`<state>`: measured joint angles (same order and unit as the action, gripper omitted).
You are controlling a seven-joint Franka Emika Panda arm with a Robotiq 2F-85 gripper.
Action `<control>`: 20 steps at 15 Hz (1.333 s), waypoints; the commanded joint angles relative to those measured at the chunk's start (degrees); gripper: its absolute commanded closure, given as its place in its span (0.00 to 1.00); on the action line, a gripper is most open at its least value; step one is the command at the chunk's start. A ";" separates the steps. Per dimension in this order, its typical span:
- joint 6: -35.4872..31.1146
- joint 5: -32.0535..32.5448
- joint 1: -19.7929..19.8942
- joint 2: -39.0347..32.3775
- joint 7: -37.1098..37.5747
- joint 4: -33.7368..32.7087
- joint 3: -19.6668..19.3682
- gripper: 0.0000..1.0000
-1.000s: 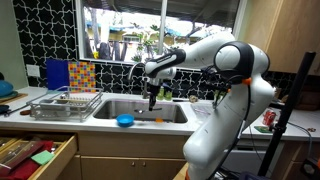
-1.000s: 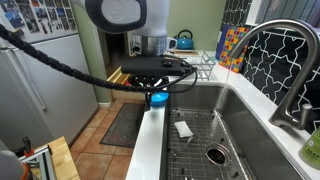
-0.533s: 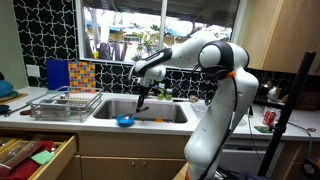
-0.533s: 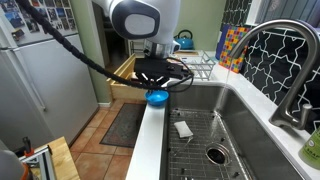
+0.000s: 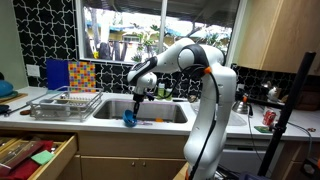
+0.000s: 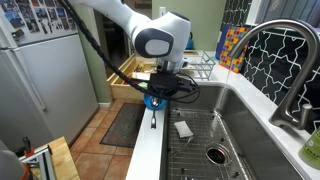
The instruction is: Pour the contents of the blue bowl into the sink, put the big silver spoon in the blue bowl and then put them in the sink
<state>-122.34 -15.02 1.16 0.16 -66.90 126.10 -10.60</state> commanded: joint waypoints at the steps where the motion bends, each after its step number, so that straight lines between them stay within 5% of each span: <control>1: -0.15 -0.44 2.35 -3.47 0.11 -2.97 1.82 0.98; 5: 0.95 -0.42 3.57 -3.34 0.12 -4.60 2.89 0.98; 10: 4.05 1.82 3.75 -1.07 1.01 -4.79 3.68 0.58; 17: 15.17 14.32 4.66 6.31 3.21 -1.57 2.73 0.05; 20: 13.26 12.46 4.98 8.11 0.17 2.64 1.87 0.00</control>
<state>-107.66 -2.65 5.65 5.40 -64.46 123.40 -8.09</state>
